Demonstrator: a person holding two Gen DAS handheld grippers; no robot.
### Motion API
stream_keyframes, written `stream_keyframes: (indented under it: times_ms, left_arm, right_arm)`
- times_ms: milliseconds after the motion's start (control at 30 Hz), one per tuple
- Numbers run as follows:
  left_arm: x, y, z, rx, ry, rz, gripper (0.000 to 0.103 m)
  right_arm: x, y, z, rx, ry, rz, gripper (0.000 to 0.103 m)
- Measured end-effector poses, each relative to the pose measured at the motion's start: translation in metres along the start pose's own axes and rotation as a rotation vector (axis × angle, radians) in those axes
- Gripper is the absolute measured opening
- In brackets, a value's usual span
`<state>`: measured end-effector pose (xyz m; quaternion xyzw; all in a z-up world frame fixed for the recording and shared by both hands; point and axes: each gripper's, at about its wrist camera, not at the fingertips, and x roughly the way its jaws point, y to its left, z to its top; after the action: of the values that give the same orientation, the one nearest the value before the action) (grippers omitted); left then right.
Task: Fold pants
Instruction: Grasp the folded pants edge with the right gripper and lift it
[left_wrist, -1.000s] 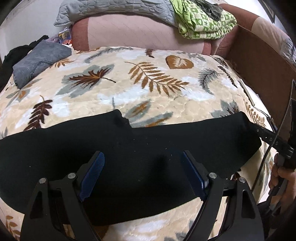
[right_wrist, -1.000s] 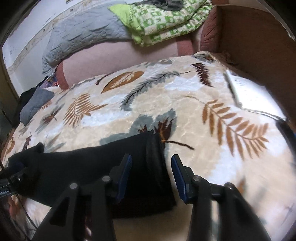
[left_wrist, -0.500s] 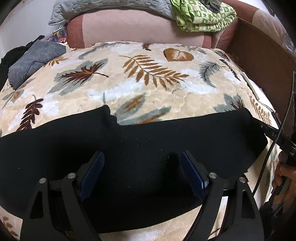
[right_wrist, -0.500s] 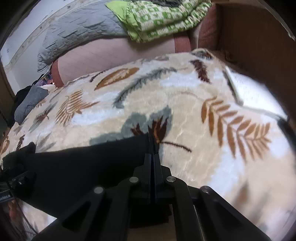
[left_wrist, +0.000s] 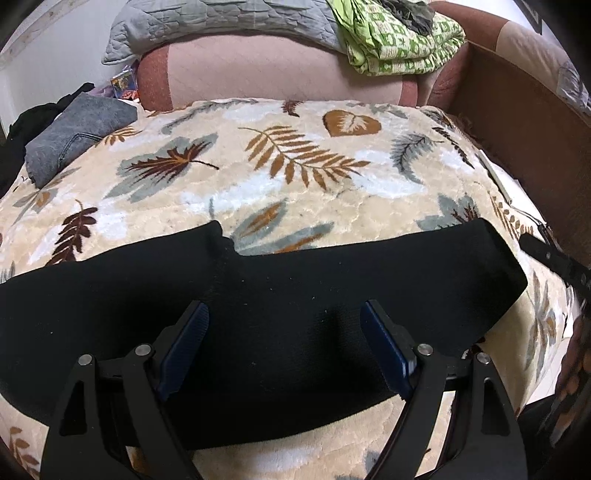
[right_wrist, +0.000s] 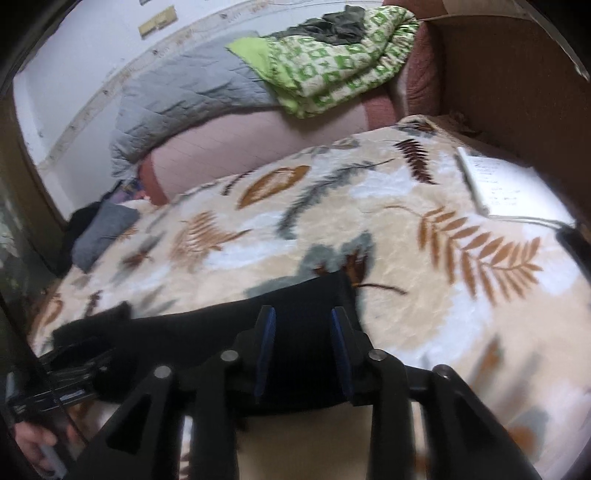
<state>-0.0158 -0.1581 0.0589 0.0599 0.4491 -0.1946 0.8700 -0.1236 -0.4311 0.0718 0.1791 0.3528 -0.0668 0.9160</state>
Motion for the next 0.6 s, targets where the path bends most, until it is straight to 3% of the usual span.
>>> stream_keyframes:
  times_ms: [133, 400, 600]
  left_arm:
    - [-0.006, 0.005, -0.001, -0.015, -0.004, 0.002, 0.085]
    - [-0.004, 0.016, -0.01, -0.051, 0.015, 0.006, 0.085]
    - [0.008, 0.013, -0.021, -0.028, 0.035, 0.025, 0.085]
  right_arm:
    - [0.004, 0.01, -0.005, -0.039, 0.012, -0.035, 0.04]
    - [0.014, -0.008, -0.011, -0.02, 0.049, -0.077, 0.041]
    - [0.021, -0.012, -0.014, -0.025, 0.065, -0.107, 0.041]
